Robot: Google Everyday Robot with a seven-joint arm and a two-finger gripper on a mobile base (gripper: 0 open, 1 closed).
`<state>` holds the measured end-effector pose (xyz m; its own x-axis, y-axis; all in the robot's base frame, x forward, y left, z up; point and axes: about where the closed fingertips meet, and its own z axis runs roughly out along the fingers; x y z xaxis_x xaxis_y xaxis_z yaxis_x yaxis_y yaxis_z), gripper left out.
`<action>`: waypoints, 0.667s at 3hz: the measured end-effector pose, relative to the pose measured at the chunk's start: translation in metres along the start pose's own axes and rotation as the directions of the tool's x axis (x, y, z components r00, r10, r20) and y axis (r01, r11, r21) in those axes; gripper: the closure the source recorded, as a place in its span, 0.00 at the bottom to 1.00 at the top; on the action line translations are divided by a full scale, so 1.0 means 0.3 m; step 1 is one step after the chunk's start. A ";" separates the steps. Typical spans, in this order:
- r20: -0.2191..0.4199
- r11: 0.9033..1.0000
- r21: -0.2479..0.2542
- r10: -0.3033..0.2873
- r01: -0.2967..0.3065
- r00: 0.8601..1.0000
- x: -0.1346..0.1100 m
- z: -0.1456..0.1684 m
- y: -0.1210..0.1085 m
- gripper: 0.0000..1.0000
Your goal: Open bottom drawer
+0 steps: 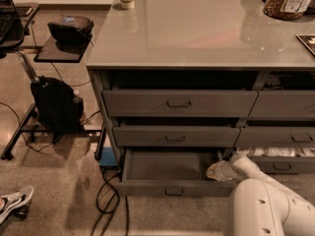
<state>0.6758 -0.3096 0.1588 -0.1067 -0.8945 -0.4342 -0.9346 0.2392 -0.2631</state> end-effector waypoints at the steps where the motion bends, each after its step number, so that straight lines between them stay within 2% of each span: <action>1: 0.000 1.000 0.000 0.000 0.000 1.000 0.000 0.000 0.000 0.10; 2: 0.000 1.000 -0.001 -0.001 0.001 1.000 0.000 0.001 0.001 0.00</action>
Offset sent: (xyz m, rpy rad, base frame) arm 0.0000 0.0000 0.0000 0.0000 0.0000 0.0000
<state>0.6755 -0.3094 0.1584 -0.1062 -0.8948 -0.4337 -0.9351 0.2382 -0.2625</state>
